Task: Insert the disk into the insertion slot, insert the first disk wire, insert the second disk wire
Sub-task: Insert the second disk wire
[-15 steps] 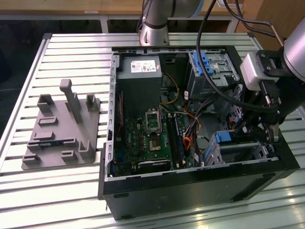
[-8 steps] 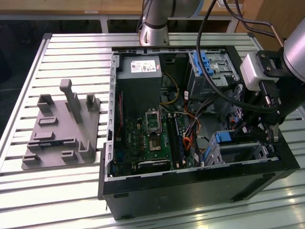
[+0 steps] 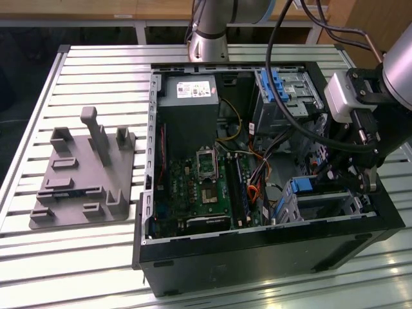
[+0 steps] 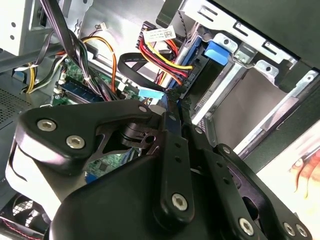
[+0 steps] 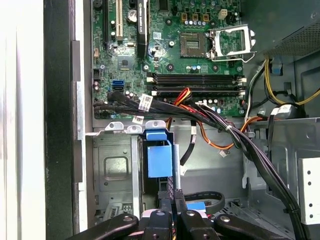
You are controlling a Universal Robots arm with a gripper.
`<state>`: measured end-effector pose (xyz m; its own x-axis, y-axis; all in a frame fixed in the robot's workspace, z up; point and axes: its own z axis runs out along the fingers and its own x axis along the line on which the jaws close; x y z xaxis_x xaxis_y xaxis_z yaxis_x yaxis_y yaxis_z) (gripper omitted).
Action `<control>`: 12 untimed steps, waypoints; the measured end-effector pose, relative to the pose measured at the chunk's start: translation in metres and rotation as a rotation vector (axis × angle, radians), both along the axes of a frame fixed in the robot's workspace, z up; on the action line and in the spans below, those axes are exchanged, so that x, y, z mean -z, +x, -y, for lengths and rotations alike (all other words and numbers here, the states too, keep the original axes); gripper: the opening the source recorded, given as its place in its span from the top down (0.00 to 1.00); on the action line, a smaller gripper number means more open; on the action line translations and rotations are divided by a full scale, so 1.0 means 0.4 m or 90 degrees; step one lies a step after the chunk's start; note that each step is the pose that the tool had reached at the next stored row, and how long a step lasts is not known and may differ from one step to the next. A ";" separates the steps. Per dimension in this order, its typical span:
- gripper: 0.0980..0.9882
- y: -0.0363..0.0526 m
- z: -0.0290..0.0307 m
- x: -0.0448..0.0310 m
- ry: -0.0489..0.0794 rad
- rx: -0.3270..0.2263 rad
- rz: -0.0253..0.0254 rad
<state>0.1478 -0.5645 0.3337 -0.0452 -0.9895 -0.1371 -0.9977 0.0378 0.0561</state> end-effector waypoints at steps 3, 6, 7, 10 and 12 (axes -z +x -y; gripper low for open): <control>0.95 0.000 0.000 0.000 0.000 -0.015 0.0000; 0.95 0.000 0.000 0.000 0.000 -0.027 0.0001; 0.95 0.000 0.000 0.000 0.000 -0.028 0.0000; 0.95 0.000 0.000 0.000 0.000 -0.028 0.0000; 0.95 0.001 0.000 0.000 0.000 -0.028 0.0000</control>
